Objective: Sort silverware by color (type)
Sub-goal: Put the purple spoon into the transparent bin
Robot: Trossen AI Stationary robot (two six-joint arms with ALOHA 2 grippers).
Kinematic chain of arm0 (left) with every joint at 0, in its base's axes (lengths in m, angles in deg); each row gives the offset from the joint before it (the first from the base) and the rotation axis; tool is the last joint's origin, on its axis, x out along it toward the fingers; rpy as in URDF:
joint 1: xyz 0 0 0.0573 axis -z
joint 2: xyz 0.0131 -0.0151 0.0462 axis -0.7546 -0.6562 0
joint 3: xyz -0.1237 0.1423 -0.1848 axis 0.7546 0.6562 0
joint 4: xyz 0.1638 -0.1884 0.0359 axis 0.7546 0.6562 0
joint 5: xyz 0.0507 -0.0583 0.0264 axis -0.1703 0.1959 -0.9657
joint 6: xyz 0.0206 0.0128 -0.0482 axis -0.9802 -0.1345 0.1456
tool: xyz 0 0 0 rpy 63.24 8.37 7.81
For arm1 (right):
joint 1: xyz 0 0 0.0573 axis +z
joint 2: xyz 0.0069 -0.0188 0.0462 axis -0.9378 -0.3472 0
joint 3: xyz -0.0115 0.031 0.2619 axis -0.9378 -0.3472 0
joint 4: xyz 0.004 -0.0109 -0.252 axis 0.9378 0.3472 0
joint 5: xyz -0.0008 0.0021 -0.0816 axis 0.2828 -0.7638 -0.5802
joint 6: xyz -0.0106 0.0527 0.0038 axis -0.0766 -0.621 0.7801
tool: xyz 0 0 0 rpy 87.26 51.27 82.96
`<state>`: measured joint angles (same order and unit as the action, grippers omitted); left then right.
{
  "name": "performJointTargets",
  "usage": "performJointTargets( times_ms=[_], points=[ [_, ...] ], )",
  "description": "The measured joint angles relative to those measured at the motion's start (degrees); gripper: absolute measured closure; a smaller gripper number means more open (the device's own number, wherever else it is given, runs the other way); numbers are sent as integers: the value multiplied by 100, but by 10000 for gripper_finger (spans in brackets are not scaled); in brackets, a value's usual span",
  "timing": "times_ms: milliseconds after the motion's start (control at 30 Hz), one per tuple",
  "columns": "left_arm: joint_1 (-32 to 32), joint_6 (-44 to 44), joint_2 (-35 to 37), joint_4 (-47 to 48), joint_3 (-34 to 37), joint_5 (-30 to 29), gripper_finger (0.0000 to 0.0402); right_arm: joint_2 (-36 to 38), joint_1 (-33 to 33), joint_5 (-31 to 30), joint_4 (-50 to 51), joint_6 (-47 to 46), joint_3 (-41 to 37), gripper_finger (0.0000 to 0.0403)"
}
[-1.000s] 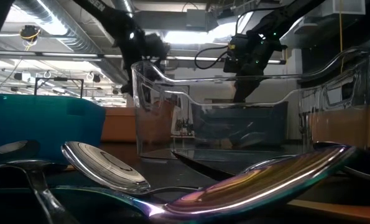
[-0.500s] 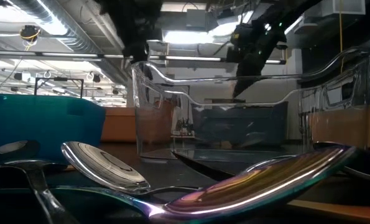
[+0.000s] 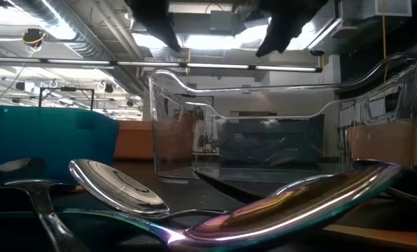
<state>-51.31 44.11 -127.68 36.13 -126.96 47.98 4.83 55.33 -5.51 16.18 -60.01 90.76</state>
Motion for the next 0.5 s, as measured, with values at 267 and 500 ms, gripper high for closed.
performJointTargets(
  times_ms=[267, 500],
  points=[
    [1584, 1670, -3, -11, 0, -641, 327, 2, 1873, -788, 2, -510, 0, 402],
    [2514, 2880, -40, -28, 2, -1461, 327, 0, 3030, -1199, -11, -1155, 0, 402]
  ],
)
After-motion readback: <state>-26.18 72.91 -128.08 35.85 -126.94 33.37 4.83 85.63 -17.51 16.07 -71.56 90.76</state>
